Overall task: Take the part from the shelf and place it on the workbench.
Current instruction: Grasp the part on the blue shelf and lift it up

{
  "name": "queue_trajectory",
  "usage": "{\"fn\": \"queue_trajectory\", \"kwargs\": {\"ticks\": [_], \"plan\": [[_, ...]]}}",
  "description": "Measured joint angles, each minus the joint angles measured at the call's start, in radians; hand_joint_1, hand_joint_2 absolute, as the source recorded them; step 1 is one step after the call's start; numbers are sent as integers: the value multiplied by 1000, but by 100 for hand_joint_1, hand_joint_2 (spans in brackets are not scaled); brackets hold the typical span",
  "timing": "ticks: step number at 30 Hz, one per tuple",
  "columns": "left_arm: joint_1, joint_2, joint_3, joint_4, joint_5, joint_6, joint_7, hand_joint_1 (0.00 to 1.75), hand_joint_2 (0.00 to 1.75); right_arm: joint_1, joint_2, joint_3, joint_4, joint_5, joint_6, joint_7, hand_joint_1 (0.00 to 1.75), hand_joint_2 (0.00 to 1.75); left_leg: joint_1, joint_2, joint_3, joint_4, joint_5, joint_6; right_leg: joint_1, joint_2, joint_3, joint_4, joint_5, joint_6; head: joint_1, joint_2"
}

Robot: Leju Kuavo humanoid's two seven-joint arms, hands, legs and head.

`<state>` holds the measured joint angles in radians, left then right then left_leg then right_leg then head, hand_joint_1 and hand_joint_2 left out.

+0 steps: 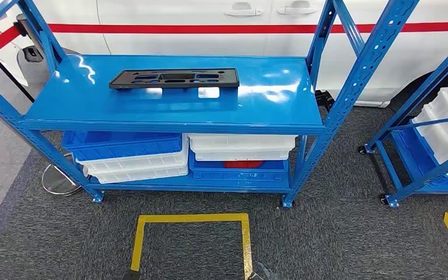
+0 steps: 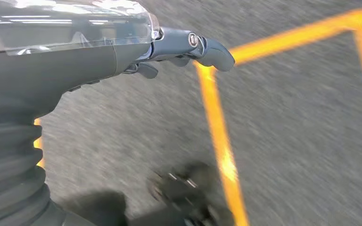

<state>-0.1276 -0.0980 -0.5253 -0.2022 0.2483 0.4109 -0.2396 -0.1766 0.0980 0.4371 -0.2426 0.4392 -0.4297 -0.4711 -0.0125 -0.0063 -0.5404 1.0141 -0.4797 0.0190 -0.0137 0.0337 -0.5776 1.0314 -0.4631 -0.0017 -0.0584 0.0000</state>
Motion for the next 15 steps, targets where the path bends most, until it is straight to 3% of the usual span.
{"fn": "queue_trajectory", "kwargs": {"ticks": [2,6,9,12,15], "plan": [[6,4,-9,2,-16,9,46,0,175,-5,-5,6,-9,12,-37,-8,0,175,0,0,0,0,0,0,0,0,0,0,0,0,0,0],[26,20,-64,12,-99,26,252,0,175,-18,-36,17,-88,64,-129,-35,0,175,0,0,0,0,0,0,0,0,0,0,0,0,0,0],[43,28,-124,18,-166,0,393,0,175,-9,-82,17,-240,183,-145,23,0,175,-1,0,0,1,0,0,0,0,0,0,0,0,0,0],[53,29,-191,22,-222,-15,450,0,175,17,-151,-1,-464,377,-108,124,0,175,-1,-1,1,2,1,1,0,-1,-1,0,1,1,0,0],[54,29,-243,24,-244,-6,458,0,175,20,-245,-39,-688,485,-21,160,0,175,-2,0,-1,3,1,3,-2,0,-2,0,3,4,0,0]]}}
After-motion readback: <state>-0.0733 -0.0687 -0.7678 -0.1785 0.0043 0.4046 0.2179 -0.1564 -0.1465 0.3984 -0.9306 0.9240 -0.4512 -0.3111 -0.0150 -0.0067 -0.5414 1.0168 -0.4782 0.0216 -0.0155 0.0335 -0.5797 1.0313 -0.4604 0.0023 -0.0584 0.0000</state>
